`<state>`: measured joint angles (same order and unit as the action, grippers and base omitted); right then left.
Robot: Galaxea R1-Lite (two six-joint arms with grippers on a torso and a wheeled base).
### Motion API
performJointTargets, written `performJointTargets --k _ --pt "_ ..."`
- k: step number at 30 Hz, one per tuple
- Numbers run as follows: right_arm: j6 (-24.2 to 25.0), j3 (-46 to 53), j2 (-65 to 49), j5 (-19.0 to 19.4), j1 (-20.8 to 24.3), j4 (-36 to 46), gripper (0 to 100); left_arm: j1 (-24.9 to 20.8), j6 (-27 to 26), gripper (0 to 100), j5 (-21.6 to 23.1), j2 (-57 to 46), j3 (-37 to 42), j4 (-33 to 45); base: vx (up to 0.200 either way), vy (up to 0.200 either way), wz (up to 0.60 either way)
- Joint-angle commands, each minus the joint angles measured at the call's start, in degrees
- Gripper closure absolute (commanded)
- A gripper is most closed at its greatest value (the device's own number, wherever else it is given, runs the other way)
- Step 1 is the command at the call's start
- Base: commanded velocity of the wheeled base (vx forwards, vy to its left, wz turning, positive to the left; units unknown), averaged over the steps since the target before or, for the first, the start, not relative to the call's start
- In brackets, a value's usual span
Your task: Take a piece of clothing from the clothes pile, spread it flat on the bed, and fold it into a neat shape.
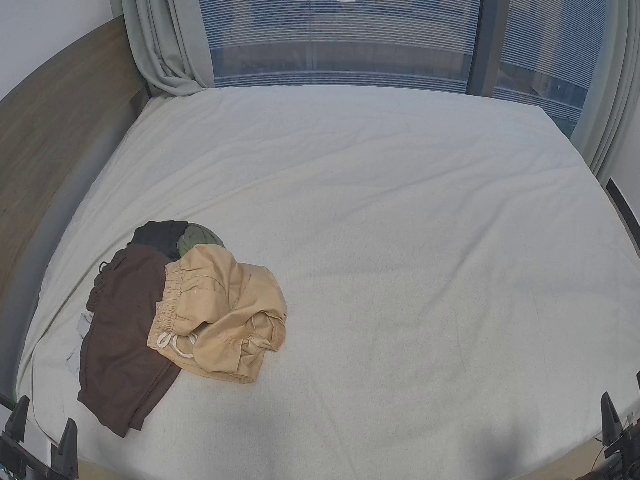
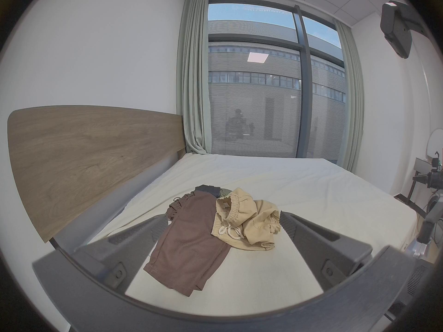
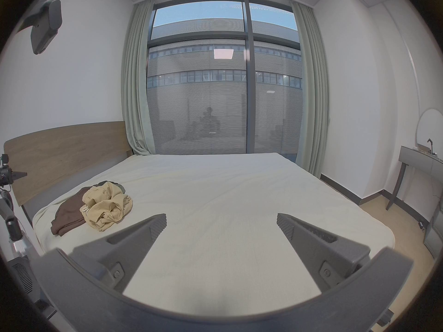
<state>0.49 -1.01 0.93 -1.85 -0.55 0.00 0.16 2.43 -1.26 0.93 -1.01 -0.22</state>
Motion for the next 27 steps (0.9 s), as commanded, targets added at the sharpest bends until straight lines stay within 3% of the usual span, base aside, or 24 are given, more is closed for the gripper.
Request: performJointTargets --k 1,7,9,12,14,18,20,24,27 --pt "0.0 1.0 -0.6 0.0 0.0 0.0 0 0.0 0.0 0 0.0 -0.9 1.0 0.0 0.000 0.000 0.00" --pt "-0.1 1.0 -0.6 0.0 0.0 0.0 0 0.1 0.6 0 -0.2 -0.9 0.4 -1.9 0.000 0.000 0.00" --pt "-0.1 1.0 -0.6 0.0 0.0 0.0 0 0.7 1.6 0 0.6 1.9 -8.7 -9.5 0.000 0.000 0.00" --pt "-0.4 1.0 -0.6 0.3 0.0 0.0 0 -1.7 2.0 0 0.1 10.3 -17.0 -8.0 0.000 0.000 0.00" --pt "-0.1 1.0 -0.6 0.2 0.0 0.0 0 -5.5 2.0 0 -0.2 12.5 -18.0 -6.5 0.000 0.000 0.00" --pt "-0.1 1.0 -0.6 0.2 0.0 0.0 0 -8.2 2.1 0 -0.2 16.8 -17.7 -5.9 0.000 0.000 0.00" --pt "-0.5 1.0 -0.6 0.4 0.0 0.0 0 -10.5 5.0 0 0.2 20.0 -18.3 -5.8 0.000 0.000 0.00" --pt "-0.4 1.0 -0.6 0.4 0.0 0.0 0 -11.6 11.4 0 0.4 25.3 -19.8 -5.8 0.000 0.000 0.00" --pt "-0.5 1.0 -0.6 0.4 0.0 -0.1 0 -11.6 11.9 0 1.3 27.6 -20.1 -5.9 0.000 0.000 0.00"
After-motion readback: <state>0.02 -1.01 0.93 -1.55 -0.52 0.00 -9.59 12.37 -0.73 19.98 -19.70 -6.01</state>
